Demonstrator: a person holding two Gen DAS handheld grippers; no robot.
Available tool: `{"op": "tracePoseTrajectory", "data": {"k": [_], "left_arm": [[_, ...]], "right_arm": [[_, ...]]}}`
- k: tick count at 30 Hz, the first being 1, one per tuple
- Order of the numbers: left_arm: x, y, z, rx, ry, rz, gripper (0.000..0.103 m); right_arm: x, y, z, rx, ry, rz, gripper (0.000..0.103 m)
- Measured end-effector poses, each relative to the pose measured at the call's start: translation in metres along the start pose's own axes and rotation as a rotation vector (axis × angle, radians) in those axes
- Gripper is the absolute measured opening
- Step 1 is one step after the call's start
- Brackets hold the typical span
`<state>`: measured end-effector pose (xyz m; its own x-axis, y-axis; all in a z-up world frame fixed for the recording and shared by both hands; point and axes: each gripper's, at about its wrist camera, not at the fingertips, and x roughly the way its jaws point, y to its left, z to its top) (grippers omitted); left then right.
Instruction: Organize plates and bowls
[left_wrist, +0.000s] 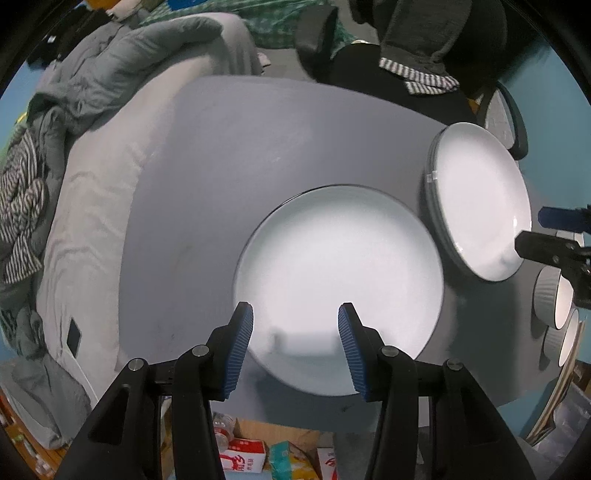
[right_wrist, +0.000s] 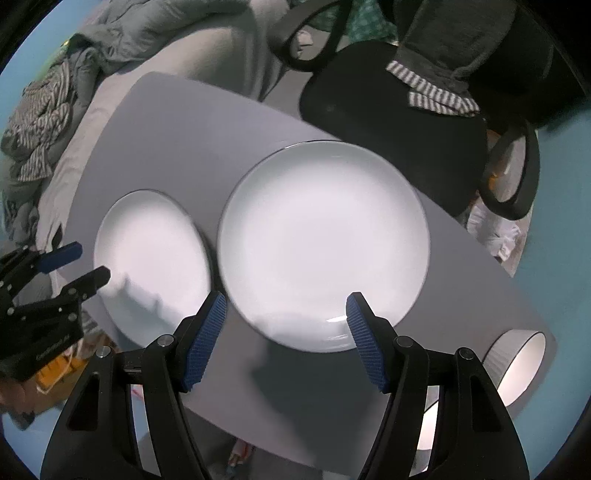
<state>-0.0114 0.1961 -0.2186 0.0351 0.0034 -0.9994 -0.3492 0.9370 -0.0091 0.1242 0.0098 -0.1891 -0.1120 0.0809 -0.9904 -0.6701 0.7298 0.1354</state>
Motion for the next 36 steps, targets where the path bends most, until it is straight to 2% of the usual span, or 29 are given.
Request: {"op": "tracePoseTrajectory", "data": {"k": [6,18,27,28,36], "left_arm": [[0.002,0.030,-0.012,-0.052,0.009,-0.027,0.049],[0.017,0.068,-0.020,-0.100,0.042,-0.047,0.050],[0.033,0.073,-0.018,-0.069,0.069,-0.087,0.050],[0.035,0.072,-0.018,-0.072,0.059,-0.051,0.050],[0.050,0.076,-0.013,-0.080,0.084,-0.089,0.050]], "right_arm": [[0.004,0.023,0.000,0.000,0.025,0.060,0.067],[0.024,0.045,0.003,0.048,0.091,0.113,0.067],[0.049,0.041,-0.009,0.178,0.155,0.210,0.067],[0.052,0.041,-0.010,0.188,0.160,0.217,0.067],[0.066,0.045,-0.013,0.220,0.151,0.237,0.067]]}}
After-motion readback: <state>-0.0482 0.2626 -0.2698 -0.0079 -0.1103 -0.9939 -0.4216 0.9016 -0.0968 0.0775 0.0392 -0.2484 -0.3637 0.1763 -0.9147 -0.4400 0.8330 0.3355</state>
